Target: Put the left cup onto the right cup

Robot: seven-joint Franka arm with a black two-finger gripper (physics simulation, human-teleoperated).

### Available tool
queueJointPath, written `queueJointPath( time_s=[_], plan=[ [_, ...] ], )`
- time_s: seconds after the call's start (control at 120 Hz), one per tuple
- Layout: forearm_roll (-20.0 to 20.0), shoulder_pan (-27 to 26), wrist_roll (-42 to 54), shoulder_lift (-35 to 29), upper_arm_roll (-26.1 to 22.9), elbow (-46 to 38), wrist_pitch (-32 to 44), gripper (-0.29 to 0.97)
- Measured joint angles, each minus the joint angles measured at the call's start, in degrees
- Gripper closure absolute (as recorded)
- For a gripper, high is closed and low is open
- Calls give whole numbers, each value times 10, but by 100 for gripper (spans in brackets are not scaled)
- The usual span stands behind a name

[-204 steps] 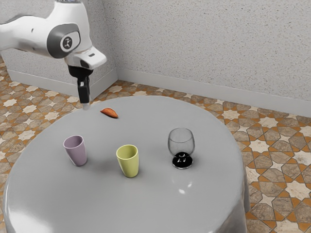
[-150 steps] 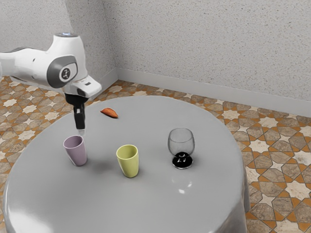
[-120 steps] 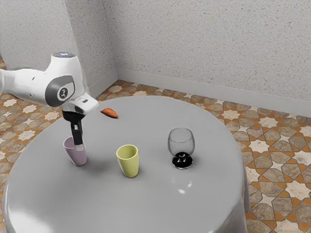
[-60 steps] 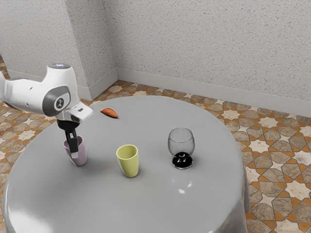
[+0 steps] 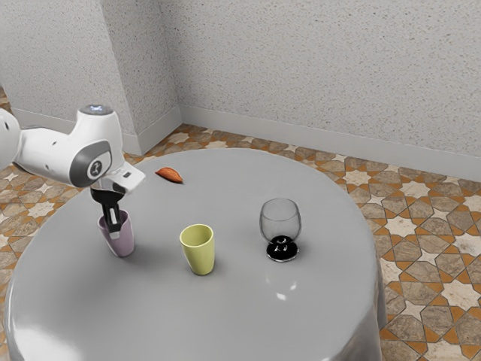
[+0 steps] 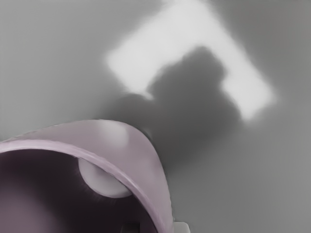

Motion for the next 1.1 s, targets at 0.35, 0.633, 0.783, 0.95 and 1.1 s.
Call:
queueJointPath(
  time_s=[0.35, 0.633, 0.783, 0.95, 1.1],
  plan=[
    [12, -14, -8, -16, 0, 23, 16, 77],
    [35, -63, -21, -44, 1, 71, -20, 78],
    [38, -114, -32, -49, 3, 87, -36, 79],
    [39, -158, -45, -55, 3, 93, -49, 79],
    [40, -181, -57, -57, 2, 94, -55, 79]
  ],
)
